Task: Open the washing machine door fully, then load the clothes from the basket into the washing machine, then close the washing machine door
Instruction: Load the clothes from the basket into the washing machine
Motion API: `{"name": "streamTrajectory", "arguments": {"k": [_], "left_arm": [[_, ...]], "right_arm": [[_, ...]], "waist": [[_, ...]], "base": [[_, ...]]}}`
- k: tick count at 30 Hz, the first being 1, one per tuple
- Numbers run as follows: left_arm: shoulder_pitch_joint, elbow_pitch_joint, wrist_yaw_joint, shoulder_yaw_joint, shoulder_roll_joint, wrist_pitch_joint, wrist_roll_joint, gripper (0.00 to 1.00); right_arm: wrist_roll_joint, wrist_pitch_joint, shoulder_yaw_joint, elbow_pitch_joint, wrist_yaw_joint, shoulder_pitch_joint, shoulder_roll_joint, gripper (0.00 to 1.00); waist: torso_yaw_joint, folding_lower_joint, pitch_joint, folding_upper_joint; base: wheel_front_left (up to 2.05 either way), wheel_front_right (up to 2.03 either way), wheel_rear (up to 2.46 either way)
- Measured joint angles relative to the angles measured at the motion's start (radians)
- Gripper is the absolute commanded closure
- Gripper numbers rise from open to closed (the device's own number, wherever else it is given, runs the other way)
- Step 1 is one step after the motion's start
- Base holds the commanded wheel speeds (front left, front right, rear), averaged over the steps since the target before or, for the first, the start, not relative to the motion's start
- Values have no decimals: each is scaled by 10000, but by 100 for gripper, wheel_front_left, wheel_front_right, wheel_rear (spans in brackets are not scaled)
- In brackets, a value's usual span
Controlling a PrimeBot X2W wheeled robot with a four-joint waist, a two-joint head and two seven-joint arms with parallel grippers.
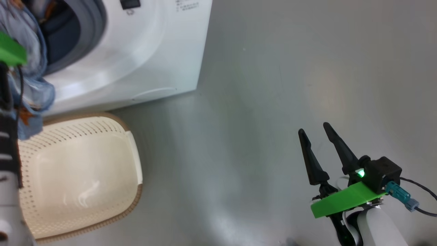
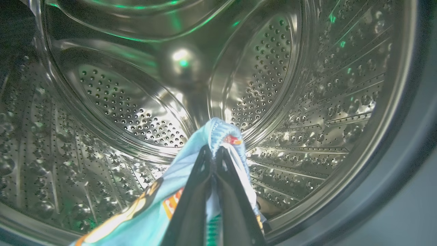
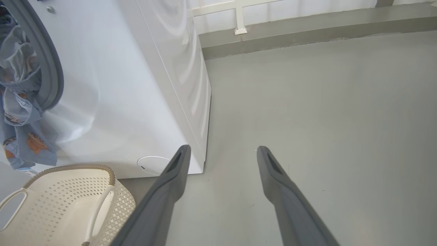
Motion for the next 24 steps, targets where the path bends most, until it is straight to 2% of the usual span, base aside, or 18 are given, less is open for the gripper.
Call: {"name": "streamTrajectory", "arguments": {"k": [5, 12, 24], "left_arm": [[-933, 796, -40, 2, 25, 31, -174, 100], [-1653, 1835, -44, -75, 389, -33, -221, 100], [-2849, 2094, -54, -510, 686, -209, -10, 100]], "right_arm": [[0, 0, 48, -104, 0, -215, 123, 0], [0, 0, -8, -219, 0, -251, 144, 0], [-61, 0, 205, -274, 0, -436, 180, 0]], "waist": [[-125, 0, 652, 0], [-186, 0, 1460, 0], [62, 0, 2321, 0]], "base": [[0, 0, 0], [0, 0, 0], [0, 0, 0]]}}
